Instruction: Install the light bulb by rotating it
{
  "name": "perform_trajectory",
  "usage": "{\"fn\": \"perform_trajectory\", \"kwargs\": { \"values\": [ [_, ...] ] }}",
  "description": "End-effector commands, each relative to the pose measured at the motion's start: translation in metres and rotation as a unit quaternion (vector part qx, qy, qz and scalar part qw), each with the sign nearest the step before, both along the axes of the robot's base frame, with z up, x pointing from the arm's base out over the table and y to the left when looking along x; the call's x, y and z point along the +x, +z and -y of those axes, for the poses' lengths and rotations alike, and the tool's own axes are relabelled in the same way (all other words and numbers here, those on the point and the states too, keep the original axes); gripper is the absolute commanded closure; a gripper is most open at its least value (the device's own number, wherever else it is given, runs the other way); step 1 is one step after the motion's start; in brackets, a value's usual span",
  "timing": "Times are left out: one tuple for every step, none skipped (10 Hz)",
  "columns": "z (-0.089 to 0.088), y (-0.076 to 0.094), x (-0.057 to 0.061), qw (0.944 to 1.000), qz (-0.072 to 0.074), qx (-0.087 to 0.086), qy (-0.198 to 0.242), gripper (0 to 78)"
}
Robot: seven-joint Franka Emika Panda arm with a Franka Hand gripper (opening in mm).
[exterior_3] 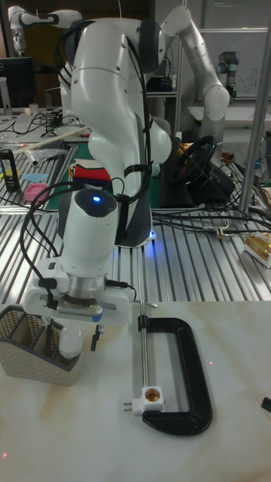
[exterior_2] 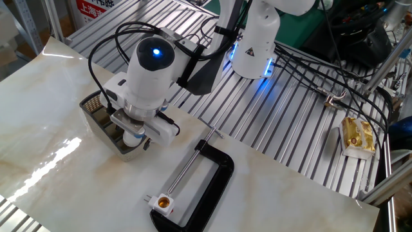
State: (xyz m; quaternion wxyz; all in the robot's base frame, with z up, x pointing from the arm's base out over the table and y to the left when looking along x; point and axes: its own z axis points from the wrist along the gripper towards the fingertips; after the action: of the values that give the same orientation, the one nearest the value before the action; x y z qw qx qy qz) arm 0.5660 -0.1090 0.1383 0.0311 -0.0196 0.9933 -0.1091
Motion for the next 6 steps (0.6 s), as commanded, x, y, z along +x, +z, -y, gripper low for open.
{"fn": "perform_trajectory", "kwargs": {
  "values": [
    [0.0001, 0.0006, -0.0031, 1.0, 0.001, 0.001, 0.0, 0.1],
    [0.0001, 0.0006, -0.0034, 1.0, 0.001, 0.001, 0.0, 0.1],
    [-0.0002, 0.0019, -0.0034, 1.0, 0.001, 0.002, 0.0, 0.1],
    [-0.0003, 0.0028, -0.0026, 1.0, 0.002, 0.002, 0.0, 0.1],
    [-0.0003, 0.003, -0.002, 1.0, 0.002, 0.002, 0.0, 0.1],
    [-0.0002, 0.0031, -0.0016, 1.0, 0.001, 0.001, 0.001, 0.1]
  ]
}}
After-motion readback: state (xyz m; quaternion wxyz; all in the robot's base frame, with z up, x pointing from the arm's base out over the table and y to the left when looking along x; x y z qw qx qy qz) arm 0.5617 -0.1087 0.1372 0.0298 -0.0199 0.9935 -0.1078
